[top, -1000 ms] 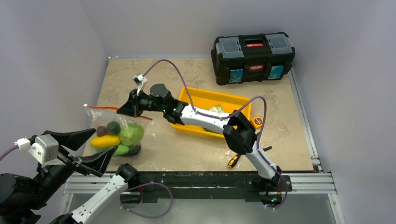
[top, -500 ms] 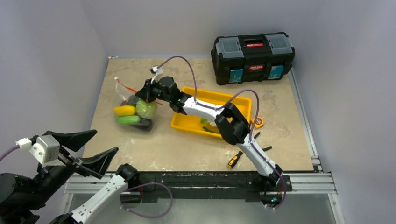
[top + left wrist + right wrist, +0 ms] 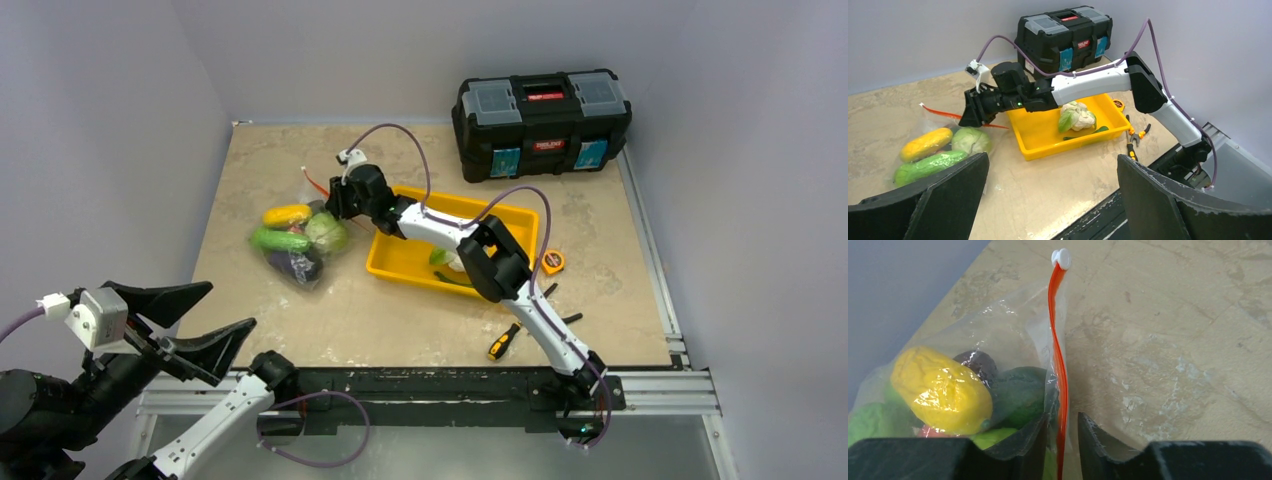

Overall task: Place the food in the zip-top bag and seal the zipper
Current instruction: Place the zipper food storage bag at the center of the board, then reset both arms

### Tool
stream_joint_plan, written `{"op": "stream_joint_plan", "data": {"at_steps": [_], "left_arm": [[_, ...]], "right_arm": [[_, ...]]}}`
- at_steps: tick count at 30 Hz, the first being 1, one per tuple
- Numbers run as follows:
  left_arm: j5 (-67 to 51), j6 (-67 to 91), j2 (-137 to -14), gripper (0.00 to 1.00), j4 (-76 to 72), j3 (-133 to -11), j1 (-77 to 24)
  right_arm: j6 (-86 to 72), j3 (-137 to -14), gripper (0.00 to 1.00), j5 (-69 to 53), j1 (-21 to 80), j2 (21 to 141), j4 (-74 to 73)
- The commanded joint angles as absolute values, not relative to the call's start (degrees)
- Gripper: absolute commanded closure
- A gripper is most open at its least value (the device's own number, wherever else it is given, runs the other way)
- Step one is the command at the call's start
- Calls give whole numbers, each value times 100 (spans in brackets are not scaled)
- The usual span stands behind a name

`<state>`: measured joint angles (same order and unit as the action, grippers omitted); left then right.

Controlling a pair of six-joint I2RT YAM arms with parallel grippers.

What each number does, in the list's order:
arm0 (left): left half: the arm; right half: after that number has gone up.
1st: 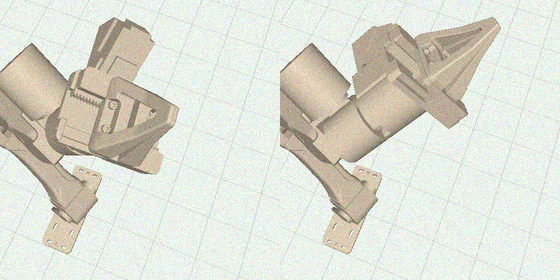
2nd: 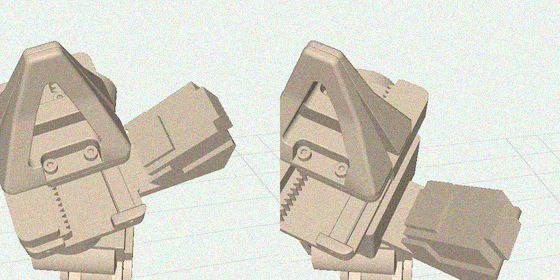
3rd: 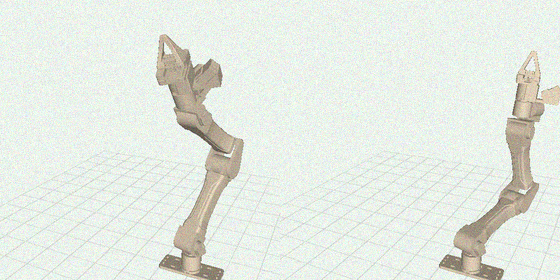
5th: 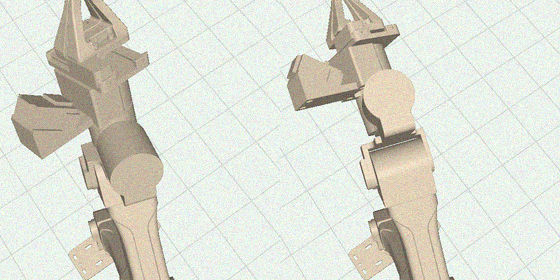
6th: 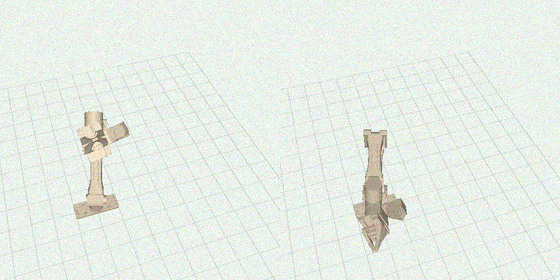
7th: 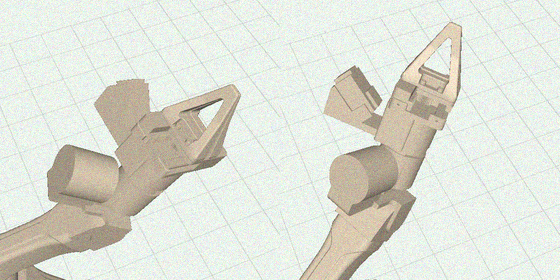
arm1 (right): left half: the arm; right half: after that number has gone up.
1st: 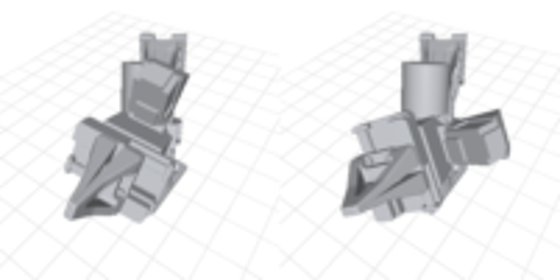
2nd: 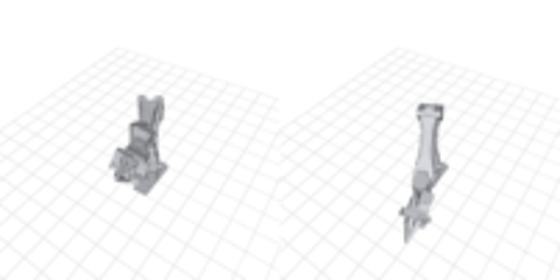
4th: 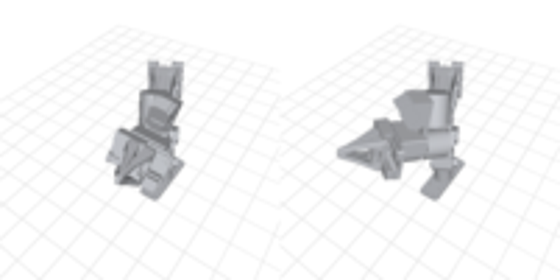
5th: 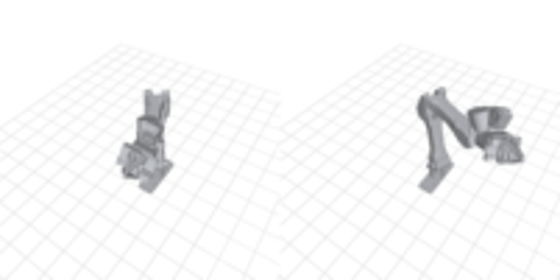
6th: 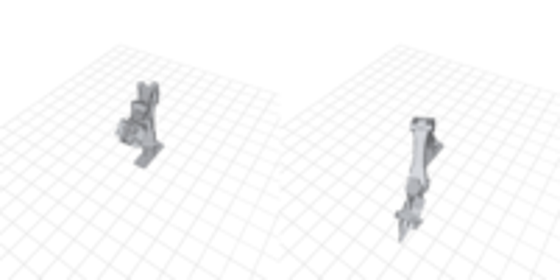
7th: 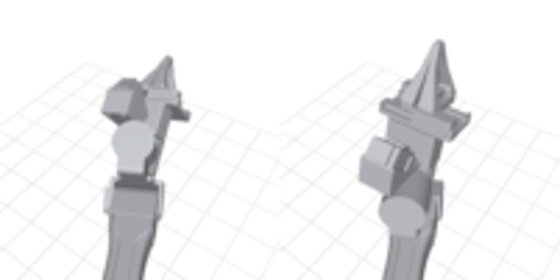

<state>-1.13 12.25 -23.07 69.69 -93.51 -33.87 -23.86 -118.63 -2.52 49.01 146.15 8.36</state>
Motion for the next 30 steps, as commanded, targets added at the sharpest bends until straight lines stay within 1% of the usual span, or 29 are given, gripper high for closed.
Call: {"op": "stream_joint_plan", "data": {"at_steps": [1, 3, 7, 10, 13, 18, 20, 22, 24, 27, 30], "left_arm": [[-261, 1596, -2472, 0, 6914, -9317, -3377], [-272, 1584, -2441, 0, 6866, -9299, -3375], [-98, 1493, -2264, 0, 6626, -9176, -3383], [60, 1340, -2130, 0, 6488, -9081, -3382], [529, 1257, -1958, 1, 6335, -8945, -3381], [1293, 1210, -1752, 2, 6145, -8669, -3381], [1420, 1205, -1693, 2, 5998, -8516, -3375], [1456, 1225, -1664, 3, 5808, -8355, -3377], [1482, 1253, -1688, 3, 5676, -8216, -3381], [1579, 1283, -1786, 3, 5572, -8074, -3382], [1715, 1283, -1898, 4, 5583, -8042, -3376]], "right_arm": [[-1834, -12250, 66, -18, 4935, 14242, 441], [-1690, -12246, 59, 122, 4939, 13980, 156], [-1276, -12393, 49, 735, 4939, 13433, -786], [-998, -12202, 45, 1283, 4948, 12824, -1455], [-909, -11299, 44, 1444, 4965, 11826, -1587], [-983, -9245, 39, 1691, 4968, 9640, -1510], [-1170, -8403, 34, 1831, 4966, 8819, -1702], [-1306, -7849, 30, 1842, 4968, 7937, -1772], [-1439, -7198, 25, 1932, 4966, 7059, -1896], [-1587, -6662, 17, 2249, 4966, 5766, -2288], [-1702, -6461, 4, 2394, 4966, 4635, -2676]]}}
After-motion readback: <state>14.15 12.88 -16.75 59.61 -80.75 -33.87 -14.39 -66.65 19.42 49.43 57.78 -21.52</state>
